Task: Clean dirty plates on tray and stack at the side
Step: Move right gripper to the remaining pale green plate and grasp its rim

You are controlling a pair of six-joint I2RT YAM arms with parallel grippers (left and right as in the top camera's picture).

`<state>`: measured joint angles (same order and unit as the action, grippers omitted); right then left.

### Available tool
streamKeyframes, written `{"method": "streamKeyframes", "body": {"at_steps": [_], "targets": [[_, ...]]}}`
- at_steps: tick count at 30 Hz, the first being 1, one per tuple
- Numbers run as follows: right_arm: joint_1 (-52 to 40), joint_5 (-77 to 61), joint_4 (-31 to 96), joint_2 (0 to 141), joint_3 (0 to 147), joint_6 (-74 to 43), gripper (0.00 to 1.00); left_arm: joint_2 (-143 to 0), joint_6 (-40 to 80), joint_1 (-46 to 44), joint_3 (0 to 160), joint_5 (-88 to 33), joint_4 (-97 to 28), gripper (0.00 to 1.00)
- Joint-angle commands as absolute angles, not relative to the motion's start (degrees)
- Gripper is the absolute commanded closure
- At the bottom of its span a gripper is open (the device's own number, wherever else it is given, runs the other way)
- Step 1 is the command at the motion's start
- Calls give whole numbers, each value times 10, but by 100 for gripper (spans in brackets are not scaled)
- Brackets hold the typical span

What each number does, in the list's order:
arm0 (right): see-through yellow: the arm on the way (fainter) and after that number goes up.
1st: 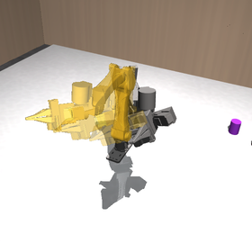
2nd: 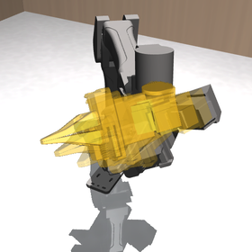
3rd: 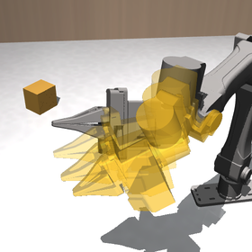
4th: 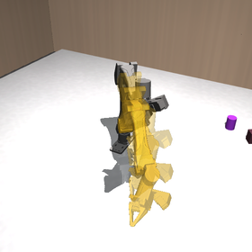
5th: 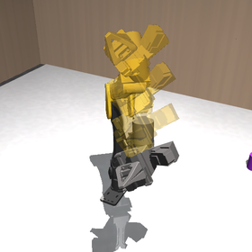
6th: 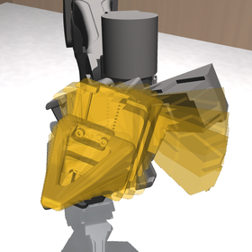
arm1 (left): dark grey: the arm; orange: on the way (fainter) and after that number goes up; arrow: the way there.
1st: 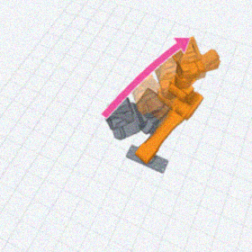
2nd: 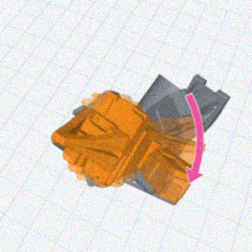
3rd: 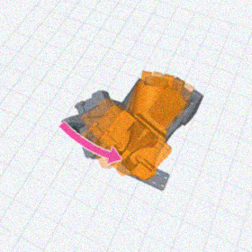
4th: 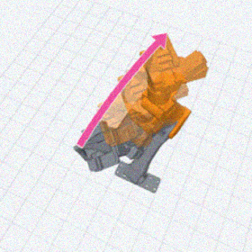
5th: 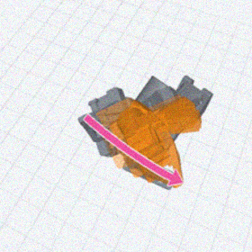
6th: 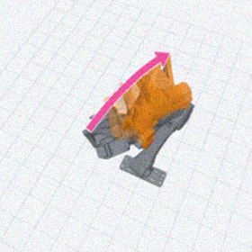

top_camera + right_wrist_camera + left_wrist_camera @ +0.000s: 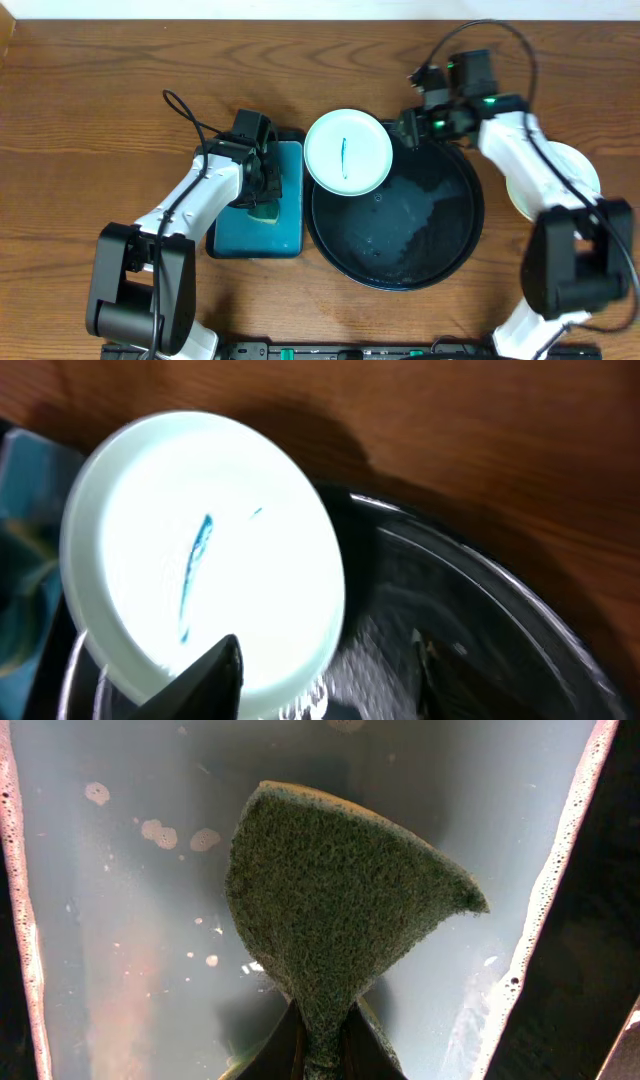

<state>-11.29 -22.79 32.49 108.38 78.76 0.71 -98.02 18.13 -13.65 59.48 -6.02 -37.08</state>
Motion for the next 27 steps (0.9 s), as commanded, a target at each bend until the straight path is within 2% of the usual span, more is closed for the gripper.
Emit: {"method": "streamKeyframes", "body": {"at_steps": [1, 5, 10, 19, 27], "targets": [[-128, -214, 300, 1123, 794, -15, 53, -981, 176, -134, 591, -53, -372, 91], [-136, -195, 266, 1161, 794, -62, 56, -981, 176, -134, 591, -53, -372, 92], [-144, -199, 255, 1189, 794, -77, 65, -981, 176, -134, 591, -53, -372, 92], [-150, -199, 300, 1192, 793, -77, 98, -981, 176, -134, 591, -54, -372, 91], [-144, -199, 380, 1178, 793, -77, 99, -981, 176, -134, 591, -54, -372, 92]]}}
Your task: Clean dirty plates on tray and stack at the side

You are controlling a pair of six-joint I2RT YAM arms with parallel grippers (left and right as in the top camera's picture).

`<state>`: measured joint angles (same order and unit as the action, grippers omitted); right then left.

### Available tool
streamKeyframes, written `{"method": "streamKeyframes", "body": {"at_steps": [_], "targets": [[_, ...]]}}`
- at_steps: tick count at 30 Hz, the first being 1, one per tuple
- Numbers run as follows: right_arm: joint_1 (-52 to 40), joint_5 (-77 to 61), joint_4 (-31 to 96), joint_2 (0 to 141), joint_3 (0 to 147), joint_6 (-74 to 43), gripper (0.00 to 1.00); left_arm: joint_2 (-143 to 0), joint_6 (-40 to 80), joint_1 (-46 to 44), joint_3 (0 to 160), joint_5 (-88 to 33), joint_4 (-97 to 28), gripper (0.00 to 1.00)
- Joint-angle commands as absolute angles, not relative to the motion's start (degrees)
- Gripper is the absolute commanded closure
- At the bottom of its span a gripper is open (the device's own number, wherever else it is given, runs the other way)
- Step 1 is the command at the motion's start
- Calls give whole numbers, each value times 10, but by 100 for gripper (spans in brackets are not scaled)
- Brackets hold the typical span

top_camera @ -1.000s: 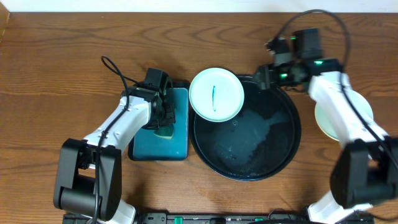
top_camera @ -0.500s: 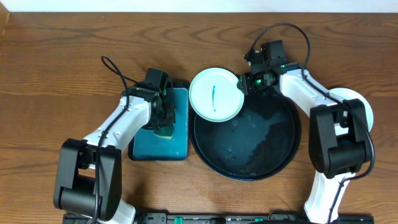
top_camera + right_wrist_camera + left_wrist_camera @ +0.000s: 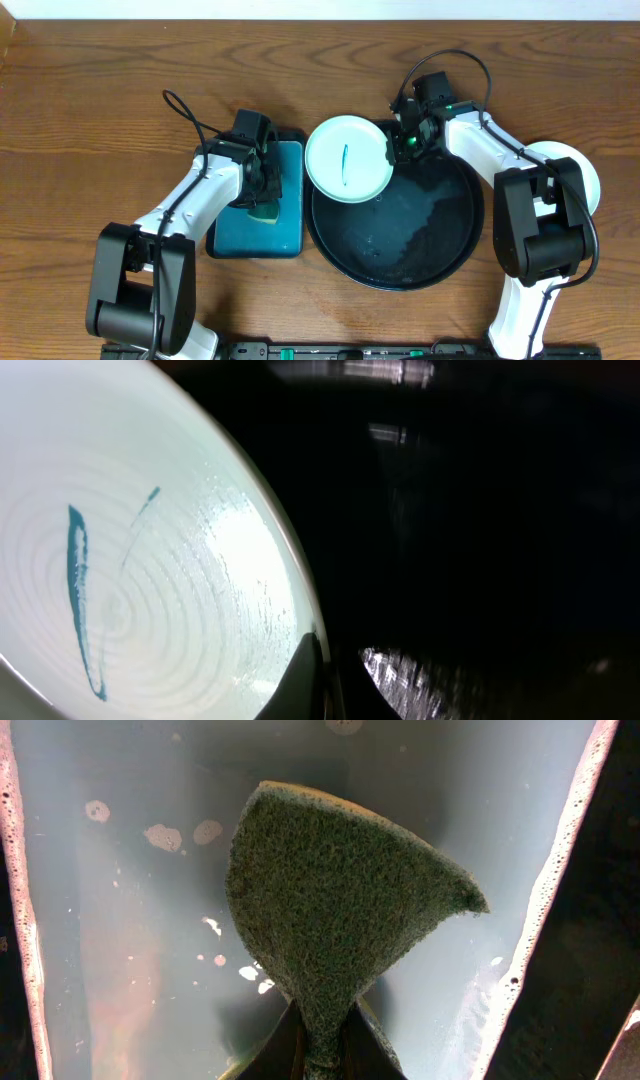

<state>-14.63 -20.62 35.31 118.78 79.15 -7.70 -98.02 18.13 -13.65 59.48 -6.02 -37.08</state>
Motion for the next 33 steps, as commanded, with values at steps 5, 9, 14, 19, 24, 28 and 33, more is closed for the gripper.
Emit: {"method": "streamKeyframes", "body": {"at_steps": [5, 9, 14, 19, 24, 28, 33], "targets": [[-126, -195, 447, 1127, 793, -77, 99, -981, 176, -134, 591, -53, -372, 92], [-116, -161, 504, 1090, 793, -77, 99, -981, 176, -134, 591, -53, -372, 92], [-117, -109, 564, 1084, 790, -77, 99, -981, 176, -134, 591, -54, -373, 92], [-121, -107, 559, 1084, 745, -77, 99, -981, 176, -134, 591, -54, -377, 91], [-121, -108, 507, 1084, 673, -77, 99, -981, 176, -134, 591, -53, -376, 92], [-121, -108, 472, 1084, 632, -77, 99, -981, 176, -134, 579, -53, -360, 92], [-121, -108, 456, 1084, 620, -77, 99, -981, 176, -134, 542, -53, -332, 92]]}}
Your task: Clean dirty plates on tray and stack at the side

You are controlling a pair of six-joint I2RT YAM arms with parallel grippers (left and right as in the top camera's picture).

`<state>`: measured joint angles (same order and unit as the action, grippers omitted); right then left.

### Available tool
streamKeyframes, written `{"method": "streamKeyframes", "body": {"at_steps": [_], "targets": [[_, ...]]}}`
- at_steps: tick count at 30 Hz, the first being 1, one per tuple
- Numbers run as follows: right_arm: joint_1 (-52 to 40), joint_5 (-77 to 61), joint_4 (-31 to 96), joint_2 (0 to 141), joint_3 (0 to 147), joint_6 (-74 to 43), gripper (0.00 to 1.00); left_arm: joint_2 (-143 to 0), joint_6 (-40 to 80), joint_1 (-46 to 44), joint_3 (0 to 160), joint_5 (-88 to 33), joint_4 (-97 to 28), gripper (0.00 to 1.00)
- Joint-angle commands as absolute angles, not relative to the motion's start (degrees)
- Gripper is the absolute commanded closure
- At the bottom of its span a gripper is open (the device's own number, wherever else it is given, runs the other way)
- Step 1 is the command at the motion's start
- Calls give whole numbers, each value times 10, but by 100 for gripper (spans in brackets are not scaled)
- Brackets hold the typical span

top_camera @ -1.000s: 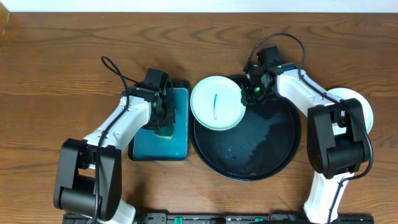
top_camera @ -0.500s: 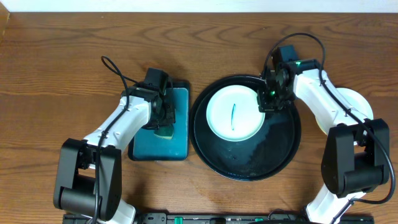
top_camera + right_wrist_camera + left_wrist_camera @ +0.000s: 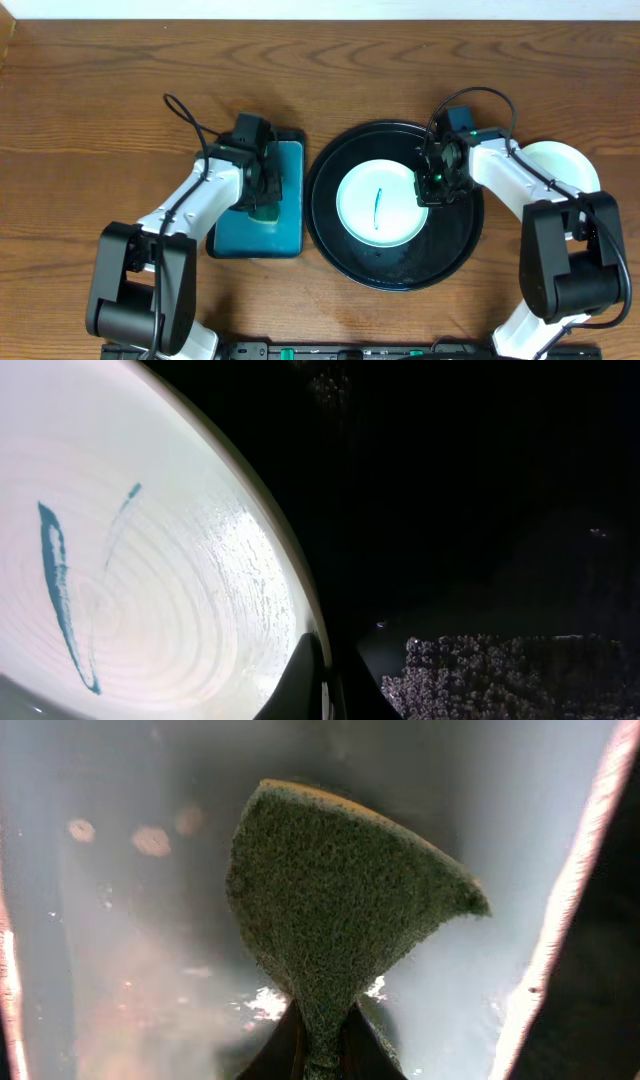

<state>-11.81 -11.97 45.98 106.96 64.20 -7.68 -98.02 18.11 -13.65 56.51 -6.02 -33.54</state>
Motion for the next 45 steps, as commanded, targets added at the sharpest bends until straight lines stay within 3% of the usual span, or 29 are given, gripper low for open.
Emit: {"method": "streamKeyframes", "body": {"at_steps": [1, 20, 45], "targets": [[-121, -108, 454, 1084, 620, -77, 99, -981, 176, -134, 534, -53, -326, 92], [-121, -108, 446, 1084, 620, -77, 99, -851, 176, -134, 543, -53, -333, 92], [-121, -108, 445, 1084, 620, -77, 99, -971, 178, -134, 513, -54, -299, 92]]}}
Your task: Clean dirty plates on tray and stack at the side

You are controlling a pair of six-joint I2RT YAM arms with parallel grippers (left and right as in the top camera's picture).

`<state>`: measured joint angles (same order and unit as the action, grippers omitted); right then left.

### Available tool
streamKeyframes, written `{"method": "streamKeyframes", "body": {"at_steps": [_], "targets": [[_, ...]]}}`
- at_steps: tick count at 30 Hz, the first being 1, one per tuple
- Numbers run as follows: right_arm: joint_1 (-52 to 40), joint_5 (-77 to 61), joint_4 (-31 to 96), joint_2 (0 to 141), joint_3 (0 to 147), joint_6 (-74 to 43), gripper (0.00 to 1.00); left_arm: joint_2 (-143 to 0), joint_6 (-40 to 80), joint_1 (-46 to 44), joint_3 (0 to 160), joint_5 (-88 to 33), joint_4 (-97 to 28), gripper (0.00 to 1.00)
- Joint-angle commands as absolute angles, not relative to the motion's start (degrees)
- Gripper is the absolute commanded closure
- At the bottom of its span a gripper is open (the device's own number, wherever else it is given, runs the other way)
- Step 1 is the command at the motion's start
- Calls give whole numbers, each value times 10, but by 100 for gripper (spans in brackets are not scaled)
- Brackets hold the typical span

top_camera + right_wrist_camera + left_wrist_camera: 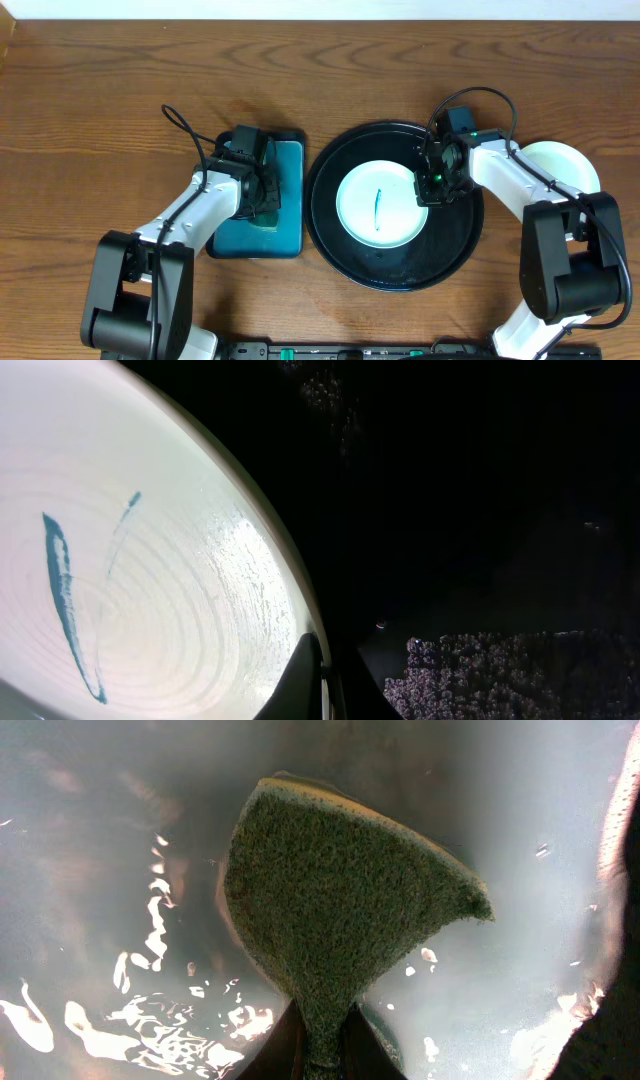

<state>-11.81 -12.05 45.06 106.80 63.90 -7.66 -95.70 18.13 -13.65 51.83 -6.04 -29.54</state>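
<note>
A pale green plate point(376, 205) with a blue streak point(65, 595) lies flat in the round black tray point(455, 248). My right gripper point(427, 187) is shut on the plate's right rim point(300, 615). My left gripper point(262, 203) is shut on a green scouring sponge point(340, 895), held in the water of the teal basin point(285, 238). A second pale plate point(575, 165) lies on the table right of the tray, partly hidden by my right arm.
Foam point(500, 675) and water patches lie on the tray floor. The basin stands just left of the tray. Cables loop off both arms. Bare wooden table point(100, 100) surrounds everything.
My left gripper has shifted slightly nearer within the basin with the sponge, and the water now ripples. The right gripper and plate have not moved.
The dirty plate rested on the tray's far left rim with my right gripper open near it. Then that gripper was shut on the plate's rim. Later the plate lay flat in the tray's middle, still gripped. The left gripper held the sponge in the basin throughout.
</note>
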Motion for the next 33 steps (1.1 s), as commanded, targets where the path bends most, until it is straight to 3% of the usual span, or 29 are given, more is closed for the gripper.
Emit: {"method": "streamKeyframes", "body": {"at_steps": [1, 13, 20, 28, 33], "targets": [[-121, -108, 445, 1084, 620, -77, 99, -968, 178, -134, 514, -54, -299, 92], [-121, -108, 444, 1084, 620, -77, 99, -838, 177, -104, 524, -70, -304, 93], [-121, -108, 445, 1084, 620, -77, 99, -808, 141, -34, 523, -264, -270, 93], [-121, -108, 444, 1084, 620, -77, 99, -808, -10, 67, 515, -550, -267, 93], [-121, -108, 444, 1084, 620, -77, 99, -809, -102, 130, 511, -656, -301, 93]]}}
